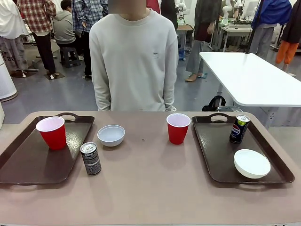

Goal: Prepare tableware on both trays.
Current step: Pick up a Picnic Bowl from the table and place it on a Handle tray.

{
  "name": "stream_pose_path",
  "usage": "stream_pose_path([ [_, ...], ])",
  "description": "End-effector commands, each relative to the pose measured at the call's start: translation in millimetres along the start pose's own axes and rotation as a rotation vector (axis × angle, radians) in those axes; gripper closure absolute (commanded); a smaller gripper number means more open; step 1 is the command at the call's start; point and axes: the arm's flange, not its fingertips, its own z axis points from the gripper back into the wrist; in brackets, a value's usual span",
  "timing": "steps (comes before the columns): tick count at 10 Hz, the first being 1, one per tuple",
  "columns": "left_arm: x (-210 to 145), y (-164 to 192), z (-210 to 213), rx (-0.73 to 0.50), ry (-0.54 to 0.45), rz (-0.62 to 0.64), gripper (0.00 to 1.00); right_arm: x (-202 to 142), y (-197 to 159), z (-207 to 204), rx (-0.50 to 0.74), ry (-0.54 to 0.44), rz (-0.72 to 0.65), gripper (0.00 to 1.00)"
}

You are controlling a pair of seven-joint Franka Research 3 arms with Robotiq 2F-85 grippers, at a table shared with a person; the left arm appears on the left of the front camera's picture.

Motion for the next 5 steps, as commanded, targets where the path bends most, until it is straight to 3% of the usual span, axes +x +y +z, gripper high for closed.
stream_pose_path([
  [1,0,0,1,-0.015,-0.003,-0.009,0.00,-2,-2,-1,0.029,0.001,0.009,0.00],
  [3,0,0,0,0.000,0.000,0.000,0.00,-2,-2,-1,0.029,0.001,0.009,0.00],
  [5,5,-76,-44,0.198,-0.045,-0.236,0.00,-2,-2,-1,0.029,0.001,0.009,0.00],
])
